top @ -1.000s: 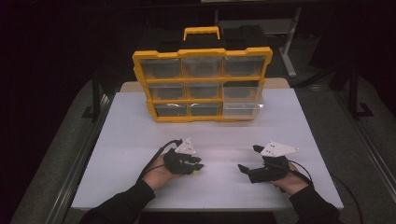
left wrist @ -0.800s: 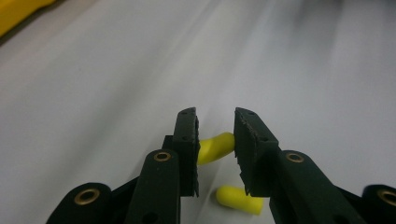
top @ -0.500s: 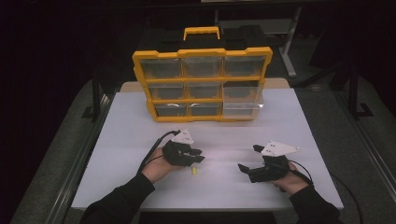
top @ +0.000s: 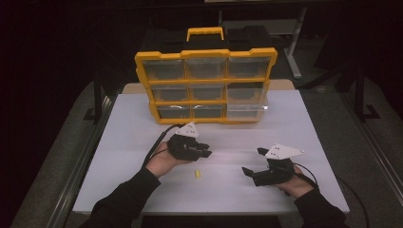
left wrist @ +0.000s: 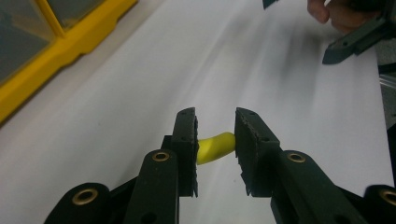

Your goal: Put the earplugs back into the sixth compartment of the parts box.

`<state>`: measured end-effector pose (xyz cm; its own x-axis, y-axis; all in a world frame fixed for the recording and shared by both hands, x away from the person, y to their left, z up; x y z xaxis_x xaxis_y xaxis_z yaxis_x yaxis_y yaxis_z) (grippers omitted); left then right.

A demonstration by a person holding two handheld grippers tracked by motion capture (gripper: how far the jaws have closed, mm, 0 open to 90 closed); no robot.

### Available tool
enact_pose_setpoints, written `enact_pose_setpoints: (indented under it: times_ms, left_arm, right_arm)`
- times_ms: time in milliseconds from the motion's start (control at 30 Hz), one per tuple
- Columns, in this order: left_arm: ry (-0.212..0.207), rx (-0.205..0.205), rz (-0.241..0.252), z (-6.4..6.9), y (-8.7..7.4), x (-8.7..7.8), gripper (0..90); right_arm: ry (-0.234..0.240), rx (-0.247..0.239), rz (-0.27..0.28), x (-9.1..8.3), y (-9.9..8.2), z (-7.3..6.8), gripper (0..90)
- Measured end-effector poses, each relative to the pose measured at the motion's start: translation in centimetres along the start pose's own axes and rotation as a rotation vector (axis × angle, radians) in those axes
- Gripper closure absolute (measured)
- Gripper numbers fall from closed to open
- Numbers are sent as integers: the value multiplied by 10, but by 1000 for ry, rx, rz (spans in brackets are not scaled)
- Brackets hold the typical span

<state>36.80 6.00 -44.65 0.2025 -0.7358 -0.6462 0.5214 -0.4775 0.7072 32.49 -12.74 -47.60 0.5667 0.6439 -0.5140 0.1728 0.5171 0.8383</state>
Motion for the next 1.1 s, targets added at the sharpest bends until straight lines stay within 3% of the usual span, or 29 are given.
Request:
enact_pose_setpoints:
  times_ms: [700, 1100]
  left_arm:
    - [-34, 42, 85, 6, 76, -26, 699]
    - [-49, 62, 97, 9, 118, -38, 699]
  right_arm:
    - [1, 0, 1, 0, 0, 0, 94]
    - [6, -2, 2, 0, 0, -1, 94]
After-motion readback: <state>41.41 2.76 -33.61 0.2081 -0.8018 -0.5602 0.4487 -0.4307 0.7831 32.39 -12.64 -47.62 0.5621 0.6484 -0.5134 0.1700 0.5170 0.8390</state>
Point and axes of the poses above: each handheld gripper's, and its own axes: x roughly forward along the jaws, y roughly out of its top, z roughly to its right, the point moved 9 cm from there along x, roughly forward along the jaws, and after that the axes turned 15 degrees about -x, right-handed, at the moved point
